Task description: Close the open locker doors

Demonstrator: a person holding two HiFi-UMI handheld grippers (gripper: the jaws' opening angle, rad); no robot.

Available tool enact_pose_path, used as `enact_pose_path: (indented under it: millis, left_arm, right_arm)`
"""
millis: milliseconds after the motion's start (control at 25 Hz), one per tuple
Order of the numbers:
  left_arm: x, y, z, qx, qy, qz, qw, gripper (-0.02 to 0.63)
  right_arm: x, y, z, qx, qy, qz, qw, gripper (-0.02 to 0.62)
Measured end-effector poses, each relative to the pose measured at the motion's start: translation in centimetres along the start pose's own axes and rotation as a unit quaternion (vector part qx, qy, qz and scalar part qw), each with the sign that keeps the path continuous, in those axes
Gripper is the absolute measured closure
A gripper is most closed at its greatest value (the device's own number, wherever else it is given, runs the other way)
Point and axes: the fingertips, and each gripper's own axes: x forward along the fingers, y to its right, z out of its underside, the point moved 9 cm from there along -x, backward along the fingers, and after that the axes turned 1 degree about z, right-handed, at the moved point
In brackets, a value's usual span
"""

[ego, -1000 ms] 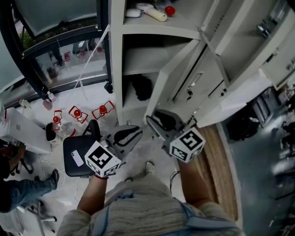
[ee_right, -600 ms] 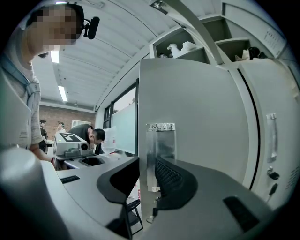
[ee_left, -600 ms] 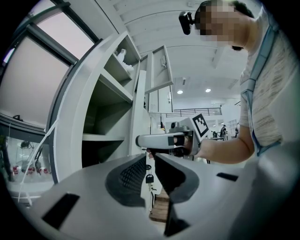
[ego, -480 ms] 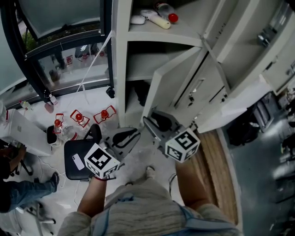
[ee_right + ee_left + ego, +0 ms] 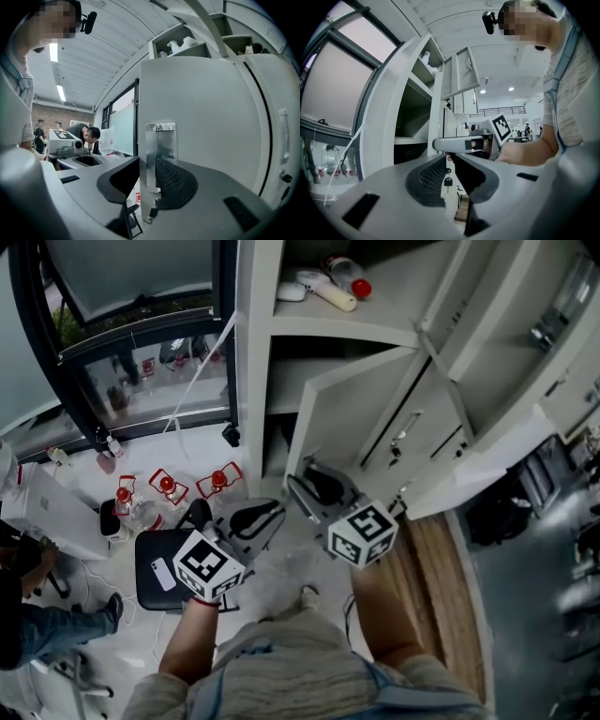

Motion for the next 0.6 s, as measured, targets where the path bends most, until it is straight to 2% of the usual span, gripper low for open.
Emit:
enact_pose_path:
  millis: [600]
  left_arm:
    - [-0.4, -1.4, -0.2, 0.004, 0.002, -0.019, 0.9998, 0.566]
  right_arm:
    - [3.9, 1.1, -0.3, -0.004, 0.001, -0.001, 1.000, 0.491]
